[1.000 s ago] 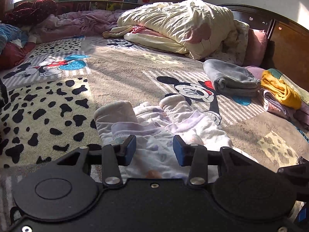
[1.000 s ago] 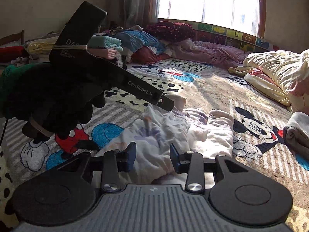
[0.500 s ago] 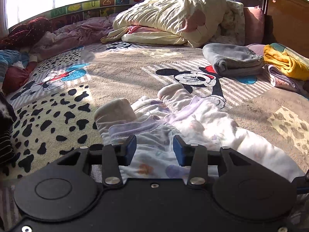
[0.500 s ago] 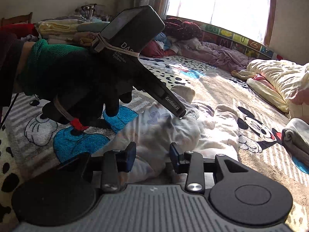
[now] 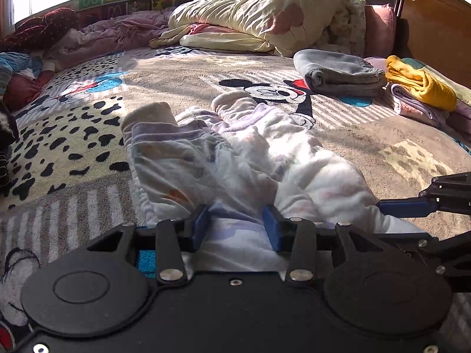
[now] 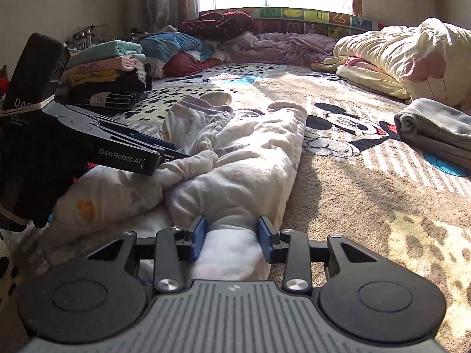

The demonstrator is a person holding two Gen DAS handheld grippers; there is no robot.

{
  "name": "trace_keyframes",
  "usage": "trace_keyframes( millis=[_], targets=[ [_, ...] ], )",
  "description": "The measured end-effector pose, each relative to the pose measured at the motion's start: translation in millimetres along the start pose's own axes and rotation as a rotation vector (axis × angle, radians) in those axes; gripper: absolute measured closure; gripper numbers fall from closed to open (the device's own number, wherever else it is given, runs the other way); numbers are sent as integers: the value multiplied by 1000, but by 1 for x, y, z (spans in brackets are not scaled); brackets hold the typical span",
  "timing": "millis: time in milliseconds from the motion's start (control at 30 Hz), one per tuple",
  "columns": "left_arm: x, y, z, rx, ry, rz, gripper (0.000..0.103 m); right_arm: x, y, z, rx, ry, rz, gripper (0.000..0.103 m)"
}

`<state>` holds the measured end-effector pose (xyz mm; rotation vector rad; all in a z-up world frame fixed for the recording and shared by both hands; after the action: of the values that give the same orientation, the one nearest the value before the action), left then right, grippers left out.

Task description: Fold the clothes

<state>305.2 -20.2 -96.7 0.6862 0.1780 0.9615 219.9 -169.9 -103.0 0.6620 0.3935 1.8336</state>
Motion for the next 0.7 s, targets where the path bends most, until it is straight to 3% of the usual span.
trace_keyframes(
  millis=[133, 200, 300, 400, 467, 633, 700],
  targets=[
    [-13, 49, 1, -91, 2, 21, 63, 2, 30, 6, -72, -1, -8, 65],
    [-25, 65, -5, -113, -14, 24, 73, 3, 43, 6, -107, -9, 2, 65],
    [-40, 64, -28, -68, -26, 12, 82, 5, 38, 0, -76, -38, 9, 65],
    [-45, 49, -58, -18, 19, 5, 83, 6, 19, -14, 1, -56, -8, 64],
    [-42, 47, -63, -44, 61, -1, 83, 10, 13, -20, 3, -31, -26, 61],
    [-38, 62, -53, -46, 100, -20, 81, 16, 24, -17, 4, -15, -51, 60],
    [-38, 85, -47, -83, 88, -4, 74, 19, 40, -14, -19, -2, -42, 61]
  ],
)
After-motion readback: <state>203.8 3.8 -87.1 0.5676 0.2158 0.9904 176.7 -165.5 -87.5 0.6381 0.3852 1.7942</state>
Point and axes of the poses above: each gripper's, at about its wrist camera, not at the fingertips, and y roughly against the way its jaws point, x to its left, z to its top, the point moved 7 cm from there along -y, roughly the way its jaws point, and after that the axes turned 13 degrees about -y, right-handed, at the moved point
